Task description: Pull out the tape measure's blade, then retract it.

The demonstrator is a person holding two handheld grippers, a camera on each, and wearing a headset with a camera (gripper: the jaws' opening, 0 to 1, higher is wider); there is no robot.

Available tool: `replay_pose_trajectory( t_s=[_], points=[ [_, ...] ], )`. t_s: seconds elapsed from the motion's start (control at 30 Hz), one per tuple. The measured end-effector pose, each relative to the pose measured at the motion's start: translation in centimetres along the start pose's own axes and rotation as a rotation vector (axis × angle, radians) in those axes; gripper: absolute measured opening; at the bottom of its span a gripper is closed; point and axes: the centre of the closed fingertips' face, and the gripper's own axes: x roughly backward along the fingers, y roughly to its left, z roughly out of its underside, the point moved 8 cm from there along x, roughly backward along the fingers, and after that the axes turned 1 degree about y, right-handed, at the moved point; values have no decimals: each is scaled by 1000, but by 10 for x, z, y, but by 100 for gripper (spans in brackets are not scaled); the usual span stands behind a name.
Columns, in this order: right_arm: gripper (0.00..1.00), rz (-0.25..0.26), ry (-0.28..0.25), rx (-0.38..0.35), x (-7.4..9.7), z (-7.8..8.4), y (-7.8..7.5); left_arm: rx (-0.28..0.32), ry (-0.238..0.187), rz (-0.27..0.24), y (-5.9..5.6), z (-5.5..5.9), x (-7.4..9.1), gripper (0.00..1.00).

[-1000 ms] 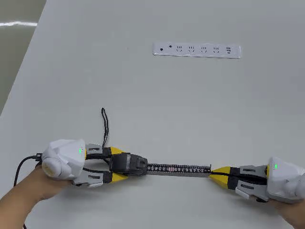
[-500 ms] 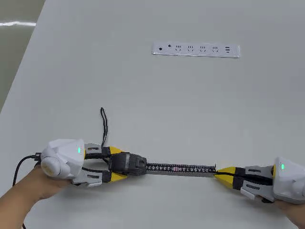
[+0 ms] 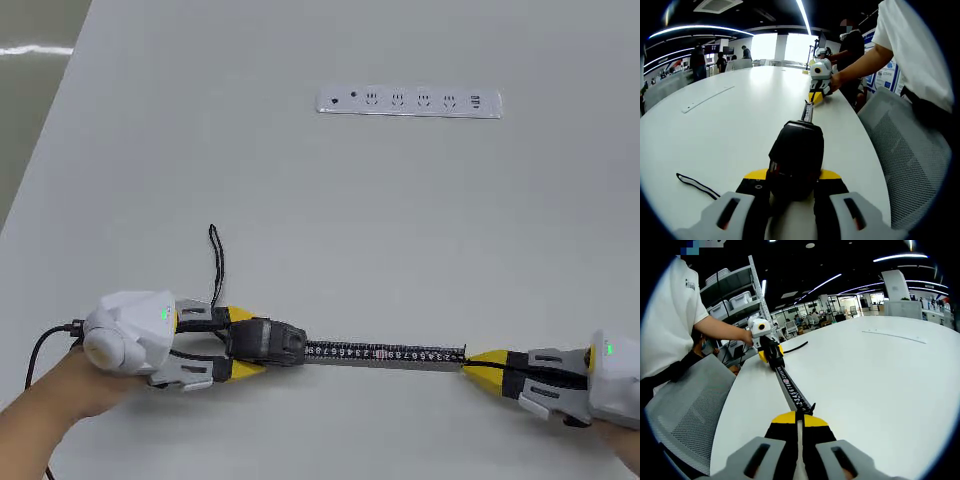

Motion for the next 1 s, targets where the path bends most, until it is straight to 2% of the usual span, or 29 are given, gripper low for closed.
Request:
replay_pose_trajectory(
  t_s=[0.27,0.67,1.0],
  points=[
    [0,12,-4,-8,8,2,-3,2,2,0,0,1,0,30],
    [0,27,-5,-19,19,4,5,2,6,0,0,1,0,30],
    [0,44,-8,-27,26,6,4,4,7,1,0,2,0,29]
  ],
)
